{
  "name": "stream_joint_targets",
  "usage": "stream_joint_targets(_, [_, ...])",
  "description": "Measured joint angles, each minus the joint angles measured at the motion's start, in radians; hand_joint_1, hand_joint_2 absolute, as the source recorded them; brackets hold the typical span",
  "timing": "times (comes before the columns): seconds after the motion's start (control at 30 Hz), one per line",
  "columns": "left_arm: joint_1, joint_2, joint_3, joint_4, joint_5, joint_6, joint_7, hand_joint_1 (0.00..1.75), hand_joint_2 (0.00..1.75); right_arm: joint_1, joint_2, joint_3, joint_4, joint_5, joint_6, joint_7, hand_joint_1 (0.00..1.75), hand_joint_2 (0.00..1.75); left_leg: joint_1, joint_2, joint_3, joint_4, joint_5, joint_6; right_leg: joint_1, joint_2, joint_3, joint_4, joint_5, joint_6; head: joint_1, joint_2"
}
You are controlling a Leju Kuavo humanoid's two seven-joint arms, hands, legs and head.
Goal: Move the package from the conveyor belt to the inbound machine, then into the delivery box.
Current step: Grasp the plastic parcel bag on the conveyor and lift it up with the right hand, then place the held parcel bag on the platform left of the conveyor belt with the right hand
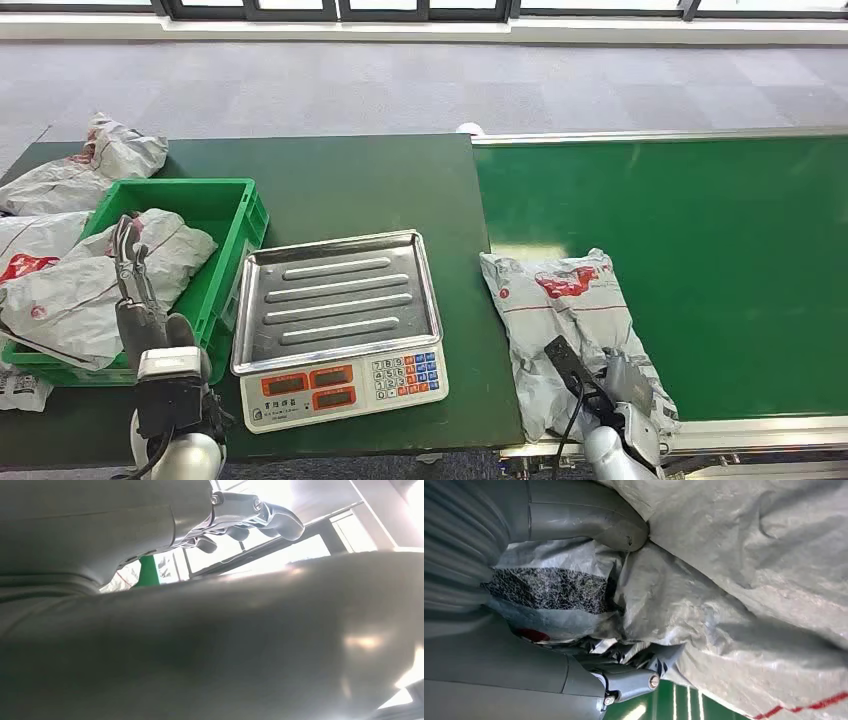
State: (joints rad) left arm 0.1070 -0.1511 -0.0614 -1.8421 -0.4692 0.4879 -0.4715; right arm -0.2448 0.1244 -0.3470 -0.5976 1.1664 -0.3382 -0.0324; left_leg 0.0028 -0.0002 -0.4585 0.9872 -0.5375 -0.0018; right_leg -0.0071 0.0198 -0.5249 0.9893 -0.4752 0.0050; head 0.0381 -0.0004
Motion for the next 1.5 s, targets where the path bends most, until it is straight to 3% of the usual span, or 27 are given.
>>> stream_joint_targets(0.3, [0.000,0.000,0.000,0.006,0.006,0.000,-0.002,0.00,0.00,0.002,-0.002,-0.021,-0.006,0.004,-0.003,0.000,1.75,1.75,0.000,-0.004,0.011,0.000,-0.004,0.003,0.001,-0.003,0.008,-0.001,-0.004,0.001,0.000,0.000])
stream_joint_targets(0.53, [0.000,0.001,0.000,0.013,0.010,0.000,-0.002,0.00,0.00,0.060,0.015,-0.071,-0.091,0.027,0.015,-0.008,1.75,1.75,0.000,-0.014,0.015,0.000,-0.005,0.003,0.000,-0.012,0.013,-0.002,-0.008,0.001,0.000,0.000])
stream_joint_targets(0.67, [0.005,0.002,0.000,0.015,0.010,0.000,-0.002,0.00,0.00,0.128,0.039,-0.114,-0.227,0.027,0.006,-0.040,1.75,1.75,-0.001,-0.020,0.011,0.000,-0.006,0.003,-0.001,-0.018,0.012,-0.002,-0.010,0.002,0.000,0.000])
stream_joint_targets(0.8, [0.014,0.003,0.000,0.015,0.006,-0.001,-0.005,0.00,0.00,0.225,0.075,-0.111,-0.478,0.047,-0.006,-0.055,1.75,1.75,-0.002,-0.020,-0.007,0.001,-0.005,0.003,-0.003,-0.018,0.003,0.000,-0.009,0.002,0.000,0.000])
stream_joint_targets(0.93, [0.015,-0.005,0.000,0.016,-0.006,-0.005,-0.017,0.00,0.00,0.250,0.084,0.013,-0.730,0.092,-0.042,-0.042,1.75,1.75,-0.003,-0.010,-0.014,0.001,-0.005,0.003,-0.004,-0.009,-0.008,0.004,-0.007,0.003,0.000,0.000])
stream_joint_targets(1.1, [0.012,-0.022,0.000,0.017,-0.012,-0.012,-0.026,0.00,0.00,0.178,0.074,0.248,-0.917,0.182,-0.038,0.020,1.75,1.75,-0.003,-0.006,-0.009,0.001,-0.003,0.001,-0.004,-0.004,-0.014,0.006,-0.006,0.003,0.000,0.000])
stream_joint_targets(1.3, [0.009,-0.035,0.000,0.022,-0.003,-0.021,-0.039,0.00,0.00,0.081,0.054,0.416,-0.993,0.241,-0.005,0.044,1.75,1.75,-0.003,-0.005,-0.016,0.001,-0.002,0.000,-0.004,-0.004,-0.017,0.008,-0.006,0.002,0.000,0.000])
stream_joint_targets(1.5, [0.009,-0.039,0.000,0.027,-0.002,-0.023,-0.040,0.00,0.00,0.048,0.039,0.492,-1.015,0.246,0.003,0.051,1.75,1.75,-0.003,-0.007,-0.015,0.001,0.000,-0.001,-0.004,-0.005,-0.019,0.009,-0.004,0.001,0.000,0.000])
